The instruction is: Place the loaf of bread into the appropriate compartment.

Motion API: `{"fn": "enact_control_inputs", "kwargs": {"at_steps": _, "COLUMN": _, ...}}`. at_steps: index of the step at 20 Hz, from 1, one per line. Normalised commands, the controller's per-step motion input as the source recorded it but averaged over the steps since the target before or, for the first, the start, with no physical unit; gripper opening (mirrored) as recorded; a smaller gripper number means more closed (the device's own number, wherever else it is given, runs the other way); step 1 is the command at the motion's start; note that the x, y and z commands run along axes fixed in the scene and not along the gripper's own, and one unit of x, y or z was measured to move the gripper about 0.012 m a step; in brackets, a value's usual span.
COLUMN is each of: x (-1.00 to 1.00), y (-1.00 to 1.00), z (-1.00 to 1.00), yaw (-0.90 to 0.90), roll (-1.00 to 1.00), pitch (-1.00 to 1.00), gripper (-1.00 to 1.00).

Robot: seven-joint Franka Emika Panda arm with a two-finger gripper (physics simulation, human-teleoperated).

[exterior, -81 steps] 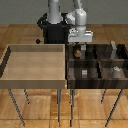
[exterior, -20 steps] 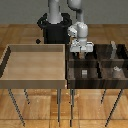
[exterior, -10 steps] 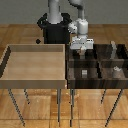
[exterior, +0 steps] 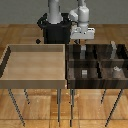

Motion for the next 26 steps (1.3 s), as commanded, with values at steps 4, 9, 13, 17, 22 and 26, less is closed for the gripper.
{"fn": "enact_control_inputs", "kwargs": {"at_steps": 4, "x": 1.0, "y": 0.0, "z": 0.0, "yaw": 0.0, "roll": 0.0, "pitch": 0.0, "gripper": -1.0}}
{"fn": "enact_control_inputs", "kwargs": {"at_steps": 9, "x": 1.0, "y": 0.0, "z": 0.0, "yaw": 0.0, "roll": 0.0, "pitch": 0.0, "gripper": -1.0}}
{"fn": "enact_control_inputs", "kwargs": {"at_steps": 13, "x": 1.0, "y": 0.0, "z": 0.0, "yaw": 0.0, "roll": 0.0, "pitch": 0.0, "gripper": -1.0}}
{"fn": "enact_control_inputs", "kwargs": {"at_steps": 17, "x": 1.0, "y": 0.0, "z": 0.0, "yaw": 0.0, "roll": 0.0, "pitch": 0.0, "gripper": -1.0}}
{"fn": "enact_control_inputs", "kwargs": {"at_steps": 22, "x": 0.2, "y": 0.0, "z": 0.0, "yaw": 0.0, "roll": 0.0, "pitch": 0.0, "gripper": -1.0}}
{"fn": "enact_control_inputs", "kwargs": {"at_steps": 26, "x": 0.0, "y": 0.0, "z": 0.0, "yaw": 0.0, "roll": 0.0, "pitch": 0.0, "gripper": -1.0}}
